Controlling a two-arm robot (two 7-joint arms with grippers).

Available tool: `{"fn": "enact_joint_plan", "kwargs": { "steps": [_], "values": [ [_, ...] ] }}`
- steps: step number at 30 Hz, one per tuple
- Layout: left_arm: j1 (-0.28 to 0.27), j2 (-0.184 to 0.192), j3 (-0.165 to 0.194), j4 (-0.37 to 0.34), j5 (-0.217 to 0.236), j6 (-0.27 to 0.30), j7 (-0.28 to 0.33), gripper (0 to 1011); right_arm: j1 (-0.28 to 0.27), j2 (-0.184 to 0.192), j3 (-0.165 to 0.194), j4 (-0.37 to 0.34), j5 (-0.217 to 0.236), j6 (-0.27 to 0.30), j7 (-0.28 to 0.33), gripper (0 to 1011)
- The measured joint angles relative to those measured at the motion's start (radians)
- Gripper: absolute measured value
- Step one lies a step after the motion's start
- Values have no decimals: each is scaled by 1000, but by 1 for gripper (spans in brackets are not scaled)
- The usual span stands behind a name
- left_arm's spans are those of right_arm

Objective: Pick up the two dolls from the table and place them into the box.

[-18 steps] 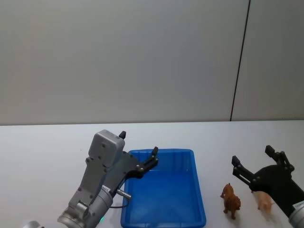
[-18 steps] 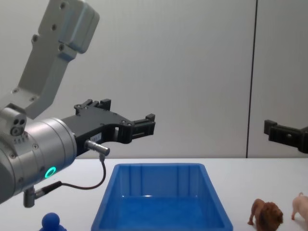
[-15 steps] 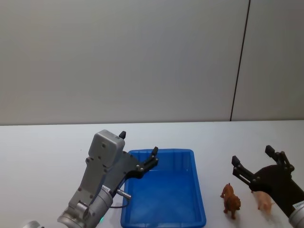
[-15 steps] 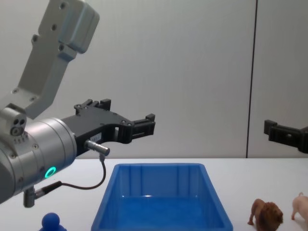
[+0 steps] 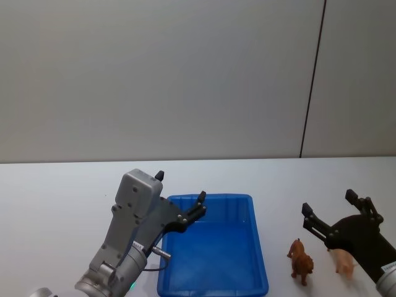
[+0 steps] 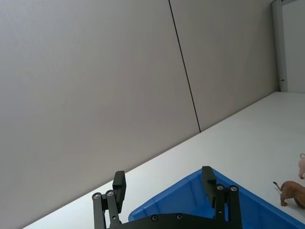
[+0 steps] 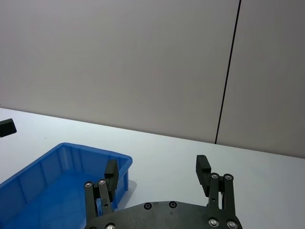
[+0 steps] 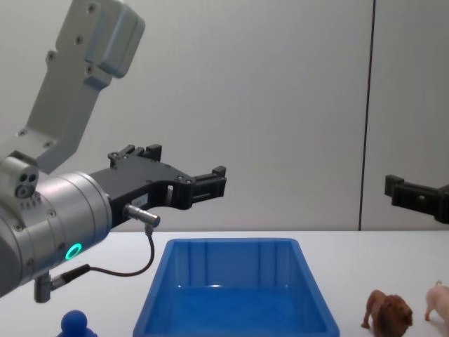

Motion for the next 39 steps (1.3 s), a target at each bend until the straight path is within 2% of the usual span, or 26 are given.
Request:
{"fn": "enact_joint_plan", "kwargs": {
  "steps": [8,15,25,39],
  "values": [
    [0,0,0,0,0,0,0,1001,1,3,3,2,1,5,4,1001],
    [0,0,0,0,0,0,0,1001,1,21,17,13,14,42,22,1001],
    [0,0,0,0,0,0,0,1001,-17,62,48,50,49,100,50,1001],
    [0,0,0,0,0,0,0,1001,-25,80,65,123,72,150,55,1001]
  ]
}}
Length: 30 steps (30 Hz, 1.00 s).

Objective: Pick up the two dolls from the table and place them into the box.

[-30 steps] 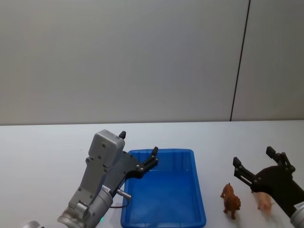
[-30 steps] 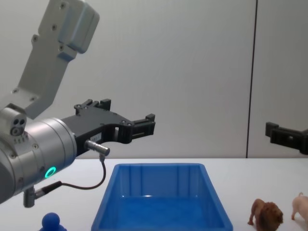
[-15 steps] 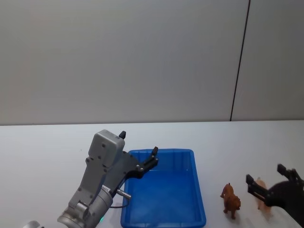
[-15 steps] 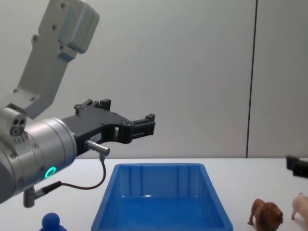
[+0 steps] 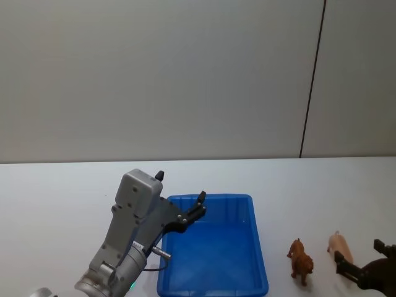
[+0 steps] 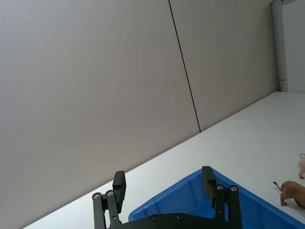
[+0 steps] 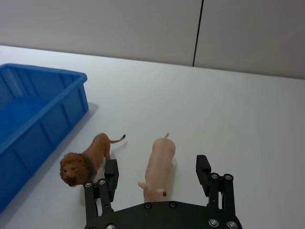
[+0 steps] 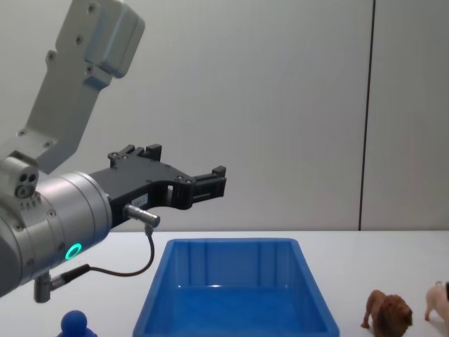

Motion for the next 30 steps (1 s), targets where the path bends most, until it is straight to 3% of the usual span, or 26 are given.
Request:
{"fn": "enact_joint_plan", "kwargs": {
  "steps": [13,26,29,30],
  "values": [
    [0,0,0,0,0,0,0,1001,51,-29,-12,95,-1,33,24,994],
    [0,0,0,0,0,0,0,1001,111,-63,-24,182,-1,52,44,708],
    [0,0,0,0,0,0,0,1001,123,-69,-26,195,-1,52,44,616],
    [0,0,0,0,0,0,0,1001,126,-71,-26,200,-1,52,45,534]
  ]
}}
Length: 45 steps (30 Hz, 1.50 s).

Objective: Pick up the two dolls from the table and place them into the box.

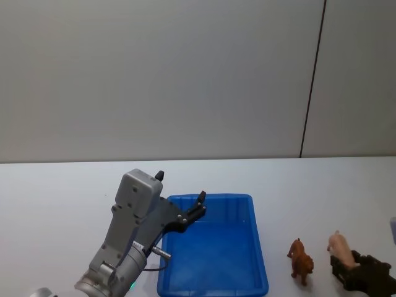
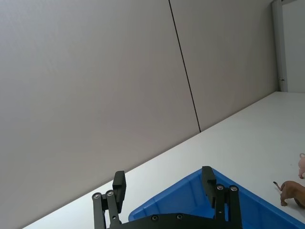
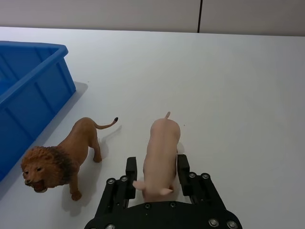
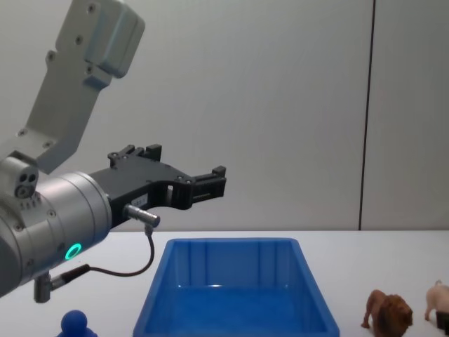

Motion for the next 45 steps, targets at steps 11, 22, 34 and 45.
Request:
{"fn": "enact_joint_plan", "kwargs": {
  "steps": [11,22,34,45],
  "values": [
    [0,0,0,0,0,0,0,1001,19,-9,-2,5,-24,-27,-12,369],
    [0,0,0,0,0,0,0,1001,39,-14,-6,-59,-65,-69,7,369],
    [0,0,0,0,0,0,0,1001,85,-38,-29,-112,-90,-60,109,369],
    [0,0,0,0,0,0,0,1001,142,-88,-75,-114,-119,-11,221,369]
  ]
}}
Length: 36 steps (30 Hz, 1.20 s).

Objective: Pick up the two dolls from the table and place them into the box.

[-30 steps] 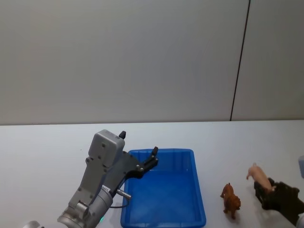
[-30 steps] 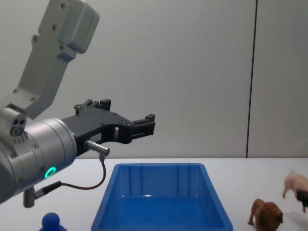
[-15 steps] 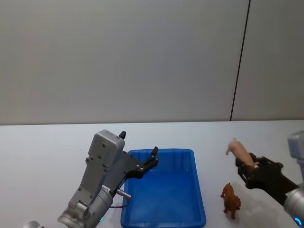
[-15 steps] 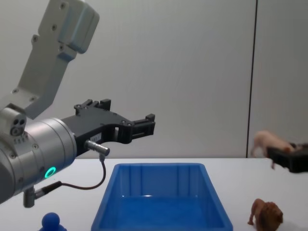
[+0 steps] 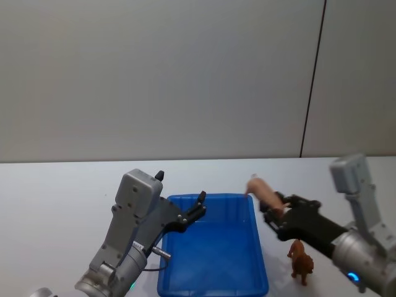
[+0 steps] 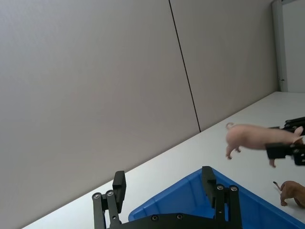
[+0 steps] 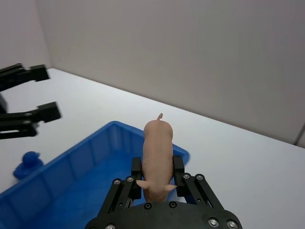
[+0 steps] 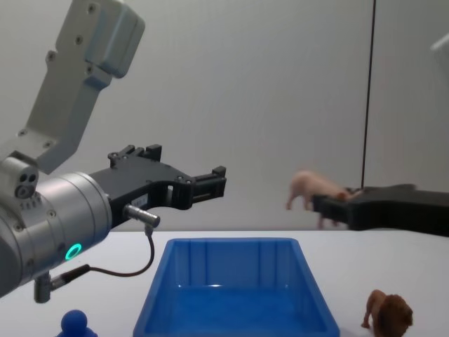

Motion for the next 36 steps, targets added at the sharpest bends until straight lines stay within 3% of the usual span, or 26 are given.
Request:
{"fn": "enact_joint_plan", "kwargs": {
  "steps": [4,13,24,36],
  "values": [
    [0,0,0,0,0,0,0,1001,20,-23,-21,13,-15,19,37,390],
    [0,0,0,0,0,0,0,1001,60,-70,-69,53,-54,48,103,682],
    [0,0,0,0,0,0,0,1001,55,-59,-70,54,-68,35,88,994],
    [0,0,0,0,0,0,0,1001,-8,3,-29,6,-25,12,7,1001]
  ]
}}
